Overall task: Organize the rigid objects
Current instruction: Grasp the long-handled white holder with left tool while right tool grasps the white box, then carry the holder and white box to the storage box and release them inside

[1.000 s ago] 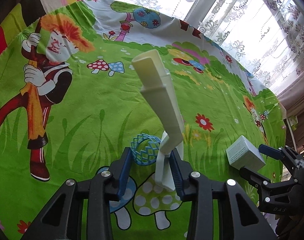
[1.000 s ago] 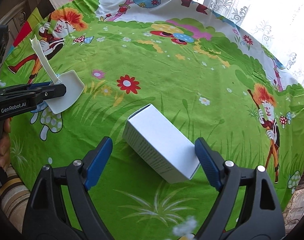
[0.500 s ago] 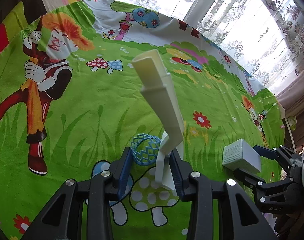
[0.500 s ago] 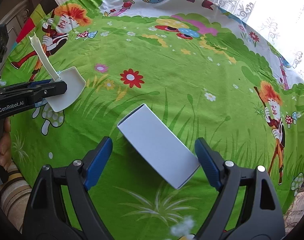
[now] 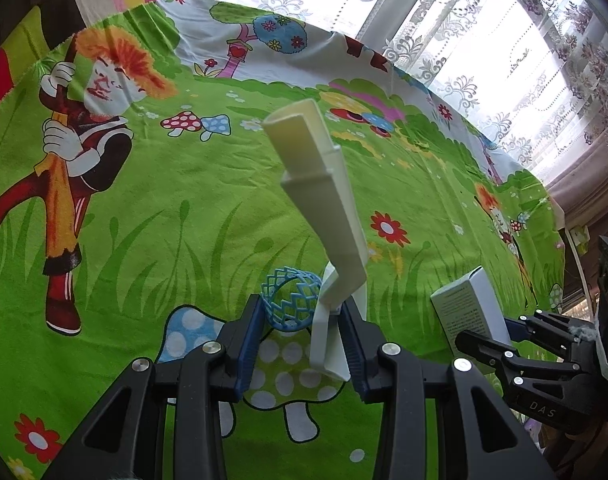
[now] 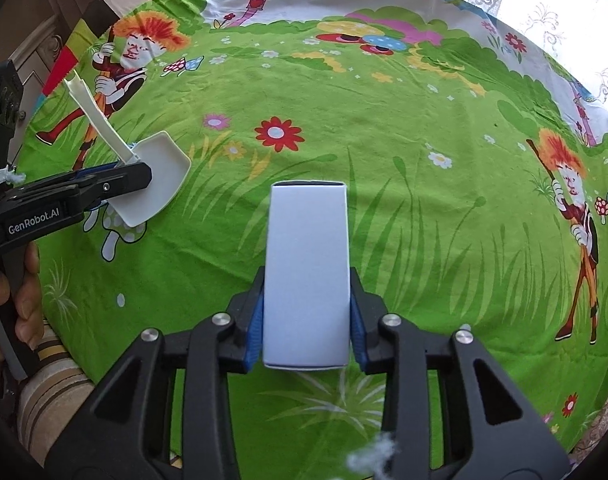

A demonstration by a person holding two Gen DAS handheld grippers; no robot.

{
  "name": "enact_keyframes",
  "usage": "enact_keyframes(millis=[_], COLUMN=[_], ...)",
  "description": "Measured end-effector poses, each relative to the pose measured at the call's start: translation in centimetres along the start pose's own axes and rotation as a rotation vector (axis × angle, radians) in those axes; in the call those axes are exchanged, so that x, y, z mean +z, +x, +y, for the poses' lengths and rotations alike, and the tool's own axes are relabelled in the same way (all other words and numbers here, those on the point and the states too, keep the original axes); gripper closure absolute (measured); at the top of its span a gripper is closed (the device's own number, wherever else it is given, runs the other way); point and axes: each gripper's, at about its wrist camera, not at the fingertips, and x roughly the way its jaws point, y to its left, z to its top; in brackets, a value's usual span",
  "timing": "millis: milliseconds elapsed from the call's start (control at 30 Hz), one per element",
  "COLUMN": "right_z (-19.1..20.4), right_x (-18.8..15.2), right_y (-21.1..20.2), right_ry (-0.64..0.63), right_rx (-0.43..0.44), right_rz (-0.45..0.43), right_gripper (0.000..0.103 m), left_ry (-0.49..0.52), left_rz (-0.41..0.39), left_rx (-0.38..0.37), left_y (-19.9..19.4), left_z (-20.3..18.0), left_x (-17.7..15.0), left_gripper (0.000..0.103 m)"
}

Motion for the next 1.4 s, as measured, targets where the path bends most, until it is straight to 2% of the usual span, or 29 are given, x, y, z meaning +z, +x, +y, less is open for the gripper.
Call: enact_keyframes(millis=[100, 367, 767, 1033, 1400], right_z=[0.0, 0.5, -1.1, -3.5, -8.1], right_x=[-0.2, -2.2, -6.7, -11.4, -20.0], right_y=[-0.4, -3.4, -9.0, -13.6, -20.9], right_ry=[0.027, 0.065, 0.173, 0.273, 0.408], right_rx=[0.019, -0.002, -0.045, -0.083, -0.192], right_rz=[-0.007, -0.064, -0.132, -0.172, -0.222], right_gripper=[0.064, 0.064, 0.064, 0.064, 0.064], left_ry=[0.007, 0.022, 0.102, 0.159, 0.282], left_rz=[-0.005, -0.018, -0.026, -0.022, 0.015], left_rx=[-0.006, -0.031, -0.121, -0.189, -0.274], left_y=[-0.2, -1.5, -4.4, -6.6, -9.2], left_z=[-0.3, -1.5, -6.7, -10.7, -18.0], left_x=[-0.2, -0.8, -3.1, -5.0, -9.0], left_gripper=[0.064, 0.064, 0.064, 0.064, 0.064])
